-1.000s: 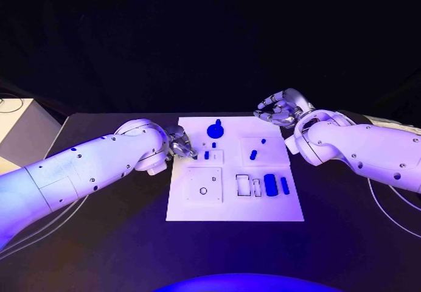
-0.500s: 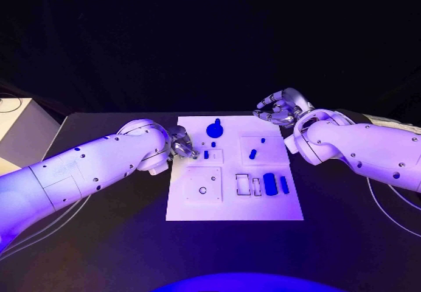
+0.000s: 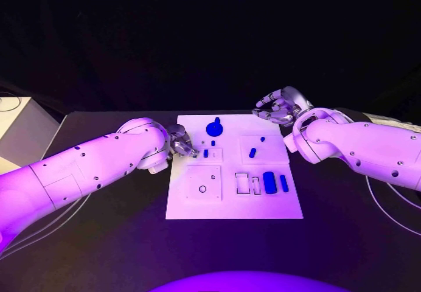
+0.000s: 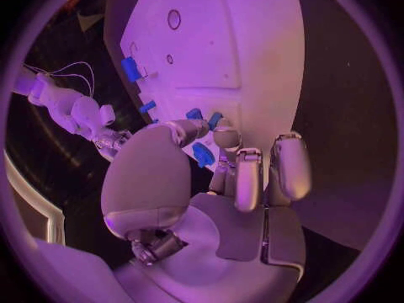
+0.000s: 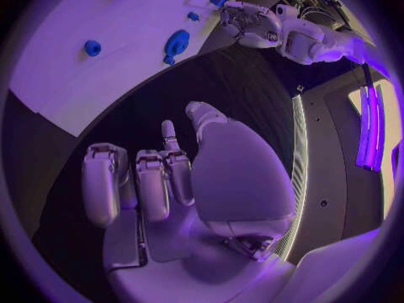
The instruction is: Assemble the parts on the task board
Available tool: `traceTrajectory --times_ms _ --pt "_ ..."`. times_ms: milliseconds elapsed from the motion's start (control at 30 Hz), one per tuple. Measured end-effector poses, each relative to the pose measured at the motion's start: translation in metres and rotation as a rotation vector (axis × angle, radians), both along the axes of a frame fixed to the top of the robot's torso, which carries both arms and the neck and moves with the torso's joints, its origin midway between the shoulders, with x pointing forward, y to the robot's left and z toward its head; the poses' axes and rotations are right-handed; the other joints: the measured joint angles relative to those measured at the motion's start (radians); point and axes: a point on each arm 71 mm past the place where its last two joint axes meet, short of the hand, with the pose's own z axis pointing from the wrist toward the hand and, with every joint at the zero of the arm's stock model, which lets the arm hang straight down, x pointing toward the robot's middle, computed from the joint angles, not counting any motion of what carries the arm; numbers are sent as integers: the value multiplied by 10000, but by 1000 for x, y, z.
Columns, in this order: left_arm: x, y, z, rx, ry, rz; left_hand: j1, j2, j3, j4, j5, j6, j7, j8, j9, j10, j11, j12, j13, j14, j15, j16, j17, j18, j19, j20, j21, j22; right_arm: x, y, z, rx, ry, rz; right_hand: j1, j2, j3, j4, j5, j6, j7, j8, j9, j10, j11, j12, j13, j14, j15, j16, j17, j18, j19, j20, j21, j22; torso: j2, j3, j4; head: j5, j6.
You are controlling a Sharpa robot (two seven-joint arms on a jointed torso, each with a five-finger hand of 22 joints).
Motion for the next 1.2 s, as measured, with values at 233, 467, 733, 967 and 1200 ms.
traceTrajectory --times_ms 233,467,733,967,1200 --pt "1 1 0 14 3 15 -340 -27 47 -661 -81 154 -156 -62 -89 -8 -11 32 -7 2 -71 0 0 0 38 -38 0 -23 0 -1 0 -1 4 -9 0 0 0 0 0 0 0 -1 -1 0 0 0 0 0 0 0 0 0 0 0 0 -1 -2 -2 -9 -2 -4" --pt "0 2 -1 41 31 -14 -408 7 -1116 -29 -76 261 -177 -210 -226 -150 -69 38 -36 2 -71 0 0 1 37 -37 -39 -95 0 -1 0 0 3 -9 -40 -40 56 -1 0 -69 -5 -2 -1 0 0 0 0 0 0 0 0 -1 0 0 0 -2 -8 -6 -7 -22 -4" --pt "-3 4 -2 62 90 -87 -499 85 -1996 405 -76 208 -124 -207 -223 -185 -34 37 -51 2 -70 0 0 0 36 -37 -76 -107 0 -1 -1 -2 7 -15 -40 -40 56 -1 0 -69 -5 -3 -1 0 0 0 0 0 0 0 0 0 0 0 0 -2 -10 -12 -7 -39 24" --pt "-7 5 -2 -1 74 -122 -744 197 -2417 433 -76 176 -93 -210 -225 -185 -34 78 -12 2 -70 0 0 0 36 -36 -76 -107 -1 -2 -1 -4 13 -22 -40 -40 56 -1 0 -69 -5 -4 -2 0 0 0 0 0 0 0 0 0 0 0 0 -3 -5 -13 -8 -48 38" --pt "-7 9 7 -230 -99 -28 -850 197 -2668 433 -76 159 -77 -235 -236 -220 1 78 -56 2 -70 -41 0 0 36 -36 -116 -140 -1 -3 -1 -6 18 -34 -40 -40 56 -1 0 -69 -5 -4 -5 0 0 0 0 0 0 0 0 0 0 0 0 5 -5 -18 -1 -58 46"
